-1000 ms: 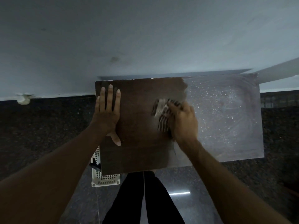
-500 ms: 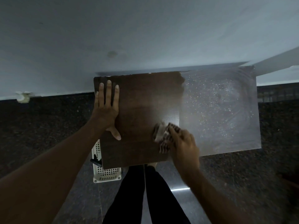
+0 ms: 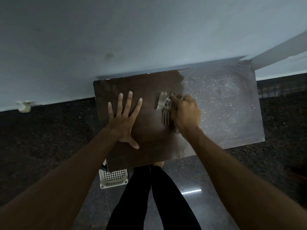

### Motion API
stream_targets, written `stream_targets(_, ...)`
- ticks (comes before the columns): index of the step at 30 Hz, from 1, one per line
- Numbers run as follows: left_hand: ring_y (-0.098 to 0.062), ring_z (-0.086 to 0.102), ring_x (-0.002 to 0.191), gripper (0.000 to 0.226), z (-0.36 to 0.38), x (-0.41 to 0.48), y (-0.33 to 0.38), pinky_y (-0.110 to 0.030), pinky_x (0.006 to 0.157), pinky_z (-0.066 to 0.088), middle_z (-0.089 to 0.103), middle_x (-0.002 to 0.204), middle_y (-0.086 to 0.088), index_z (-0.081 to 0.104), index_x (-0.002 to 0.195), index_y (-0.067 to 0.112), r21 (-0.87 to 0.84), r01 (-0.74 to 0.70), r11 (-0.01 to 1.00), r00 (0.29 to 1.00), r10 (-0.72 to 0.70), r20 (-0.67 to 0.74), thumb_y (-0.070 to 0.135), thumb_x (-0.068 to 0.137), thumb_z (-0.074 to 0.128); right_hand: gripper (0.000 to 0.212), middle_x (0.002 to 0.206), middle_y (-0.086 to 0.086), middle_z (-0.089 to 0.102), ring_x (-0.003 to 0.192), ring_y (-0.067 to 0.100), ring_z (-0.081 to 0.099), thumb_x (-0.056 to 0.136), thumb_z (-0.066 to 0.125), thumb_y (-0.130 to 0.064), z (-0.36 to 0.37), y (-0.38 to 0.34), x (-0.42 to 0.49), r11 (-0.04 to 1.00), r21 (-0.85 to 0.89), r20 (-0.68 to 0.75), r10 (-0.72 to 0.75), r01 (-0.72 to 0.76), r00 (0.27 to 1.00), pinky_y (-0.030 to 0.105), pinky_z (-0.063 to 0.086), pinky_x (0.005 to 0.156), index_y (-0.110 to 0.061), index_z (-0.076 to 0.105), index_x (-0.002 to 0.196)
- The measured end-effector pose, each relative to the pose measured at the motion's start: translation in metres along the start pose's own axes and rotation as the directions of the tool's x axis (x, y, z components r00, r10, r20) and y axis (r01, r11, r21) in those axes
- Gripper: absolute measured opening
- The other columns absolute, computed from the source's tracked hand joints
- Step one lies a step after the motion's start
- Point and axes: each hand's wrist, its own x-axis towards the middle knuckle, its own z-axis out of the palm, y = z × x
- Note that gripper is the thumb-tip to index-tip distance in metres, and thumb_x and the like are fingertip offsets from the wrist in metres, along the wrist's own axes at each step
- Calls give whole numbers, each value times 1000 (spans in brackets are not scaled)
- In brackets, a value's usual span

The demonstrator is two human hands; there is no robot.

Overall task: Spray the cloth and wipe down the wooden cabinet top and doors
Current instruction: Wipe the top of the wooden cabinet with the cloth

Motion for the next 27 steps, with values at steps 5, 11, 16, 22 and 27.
stream_targets(5,-44,-50,131,179,1,5,4,-76,103,-17,-63,136,-14,-51,137,25,-3,61,998,998,-61,22,79,33,84,43,125,11,55,105,28,58,94,65,-35,-4,-5,23,998,-48,-4,-37,37,999,48,58,80,-26,55,135)
stream_targets(11,-46,-49,132,180,2,7,6,-77,104,-16,-64,135,-15,-54,134,24,-2,82,997,996,-82,34,77,32,86,46,115,13,60,96,31,62,90,71,-26,11,25,-87,993,114,6,-36,35,999,46,60,65,-36,42,125)
stream_targets(16,-45,-49,131,181,-1,10,11,-77,108,-12,-63,135,-17,-52,136,23,20,139,990,987,-140,79,70,34,90,54,102,2,54,75,23,59,80,81,-17,33,63,-184,994,82,53,73,-77,996,32,53,48,-29,63,130)
stream_targets(22,-45,-46,135,183,-3,7,14,-75,108,-12,-59,140,-18,-50,139,23,25,150,988,986,-151,64,68,32,91,58,90,5,58,70,26,58,65,88,-7,33,53,-181,992,12,10,129,-129,992,23,33,50,-21,73,119)
stream_targets(27,-45,-47,134,183,-3,8,15,-75,108,-12,-60,139,-17,-53,134,23,22,160,987,984,-161,70,66,31,93,47,94,9,57,75,29,57,80,79,-17,18,43,-125,998,14,-4,67,-67,998,31,48,51,-24,67,125)
